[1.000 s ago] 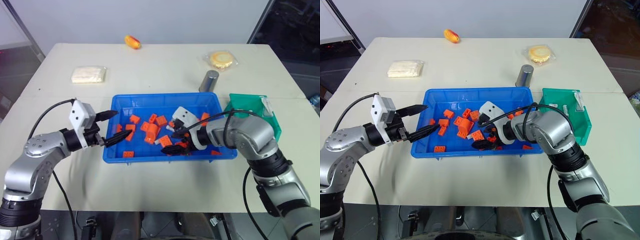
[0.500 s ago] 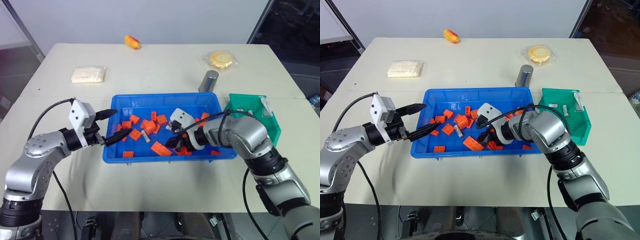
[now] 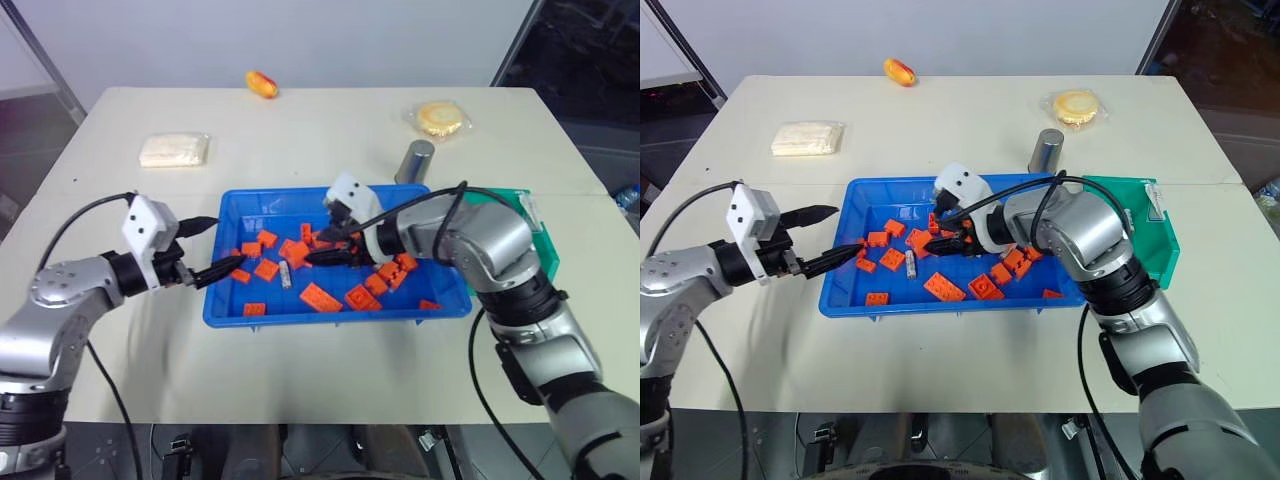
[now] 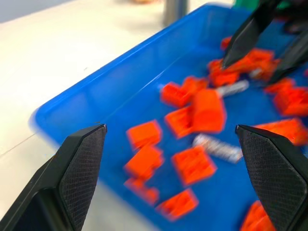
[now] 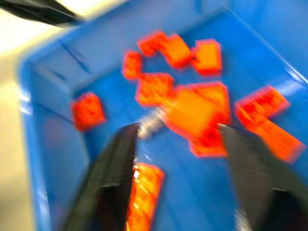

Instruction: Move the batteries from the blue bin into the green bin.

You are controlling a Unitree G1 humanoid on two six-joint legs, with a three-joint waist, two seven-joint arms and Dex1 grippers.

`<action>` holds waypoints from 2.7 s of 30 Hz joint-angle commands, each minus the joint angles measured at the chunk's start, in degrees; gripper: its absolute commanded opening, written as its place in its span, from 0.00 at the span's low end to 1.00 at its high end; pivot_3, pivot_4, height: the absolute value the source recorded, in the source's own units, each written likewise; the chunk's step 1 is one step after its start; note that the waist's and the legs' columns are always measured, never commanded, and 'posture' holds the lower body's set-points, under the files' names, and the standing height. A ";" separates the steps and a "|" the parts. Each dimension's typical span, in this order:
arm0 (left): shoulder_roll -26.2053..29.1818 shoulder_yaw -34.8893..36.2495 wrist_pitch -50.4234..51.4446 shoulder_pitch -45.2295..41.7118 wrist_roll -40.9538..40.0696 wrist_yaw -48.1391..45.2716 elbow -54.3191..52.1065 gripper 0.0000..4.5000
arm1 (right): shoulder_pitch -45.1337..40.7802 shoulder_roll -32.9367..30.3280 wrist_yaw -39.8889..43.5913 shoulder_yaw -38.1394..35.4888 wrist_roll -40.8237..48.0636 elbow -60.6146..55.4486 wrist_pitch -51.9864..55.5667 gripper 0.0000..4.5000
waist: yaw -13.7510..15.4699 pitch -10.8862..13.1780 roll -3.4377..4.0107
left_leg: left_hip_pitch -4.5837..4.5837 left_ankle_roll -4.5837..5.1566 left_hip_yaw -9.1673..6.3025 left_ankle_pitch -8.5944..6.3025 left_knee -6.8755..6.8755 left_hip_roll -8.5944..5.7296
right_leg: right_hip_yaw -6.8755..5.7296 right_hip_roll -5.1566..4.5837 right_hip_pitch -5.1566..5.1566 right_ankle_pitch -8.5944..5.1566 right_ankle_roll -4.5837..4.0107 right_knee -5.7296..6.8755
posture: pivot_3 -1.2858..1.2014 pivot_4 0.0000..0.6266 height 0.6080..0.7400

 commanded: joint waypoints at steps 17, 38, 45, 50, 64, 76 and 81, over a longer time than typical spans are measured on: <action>2.51 7.34 1.48 4.04 -2.11 0.51 -4.52 1.00 | 1.07 0.08 11.86 14.22 -10.47 6.00 -21.98 0.96 | -0.02 0.00 -0.01 | 0.00 0.00 0.01 0.00 0.00 0.00 | -0.02 -0.04 -0.01 0.00 0.00 0.00 | 0.52 0.24 1.00; 1.87 9.40 4.07 7.42 -4.61 3.56 -9.32 1.00 | -1.22 6.55 16.91 15.19 -26.99 23.87 -42.60 0.99 | 0.04 0.00 -0.01 | 0.01 -0.02 -0.01 0.00 -0.02 -0.01 | -0.02 -0.05 -0.01 0.01 -0.01 0.01 | 0.52 0.24 1.00; 1.74 8.68 3.78 7.22 -4.60 3.91 -9.30 1.00 | 0.28 9.47 16.04 14.86 -28.13 24.32 -39.72 0.99 | 0.03 0.00 -0.01 | 0.01 -0.02 -0.01 0.01 -0.03 -0.01 | -0.03 -0.06 -0.01 0.01 -0.01 0.01 | 0.52 0.24 1.00; 1.69 8.43 3.76 6.89 -4.51 3.84 -9.26 1.00 | 0.92 10.24 15.42 15.49 -29.45 24.72 -39.50 0.99 | 0.04 0.00 -0.01 | 0.01 -0.02 -0.01 0.01 -0.03 -0.02 | -0.02 -0.06 0.00 0.01 -0.01 0.01 | 0.52 0.24 1.00; 6.30 10.72 8.51 8.95 -9.07 -1.33 -11.16 1.00 | 0.64 9.89 15.74 13.98 -30.87 25.75 -40.34 0.47 | 0.00 0.00 -0.01 | 0.03 -0.02 -0.01 0.01 -0.03 -0.02 | -0.03 -0.06 0.00 0.01 -0.01 0.02 | 0.52 0.24 1.00; 11.17 12.32 10.09 9.68 -11.10 -6.98 -10.97 1.00 | -0.58 9.57 15.90 10.99 -30.46 23.34 -38.10 0.47 | 0.01 0.00 -0.01 | 0.03 -0.03 0.01 0.01 -0.04 -0.02 | -0.03 -0.07 0.00 0.00 -0.02 0.01 | 0.52 0.24 1.00; 8.07 9.61 10.07 2.53 -13.76 -5.73 -8.65 1.00 | -4.27 5.68 17.16 0.53 -23.68 12.11 -23.77 0.47 | 0.25 0.04 0.05 | 0.00 -0.03 0.00 0.01 -0.02 -0.02 | -0.04 -0.07 -0.01 0.00 -0.02 0.01 | 0.52 0.24 1.00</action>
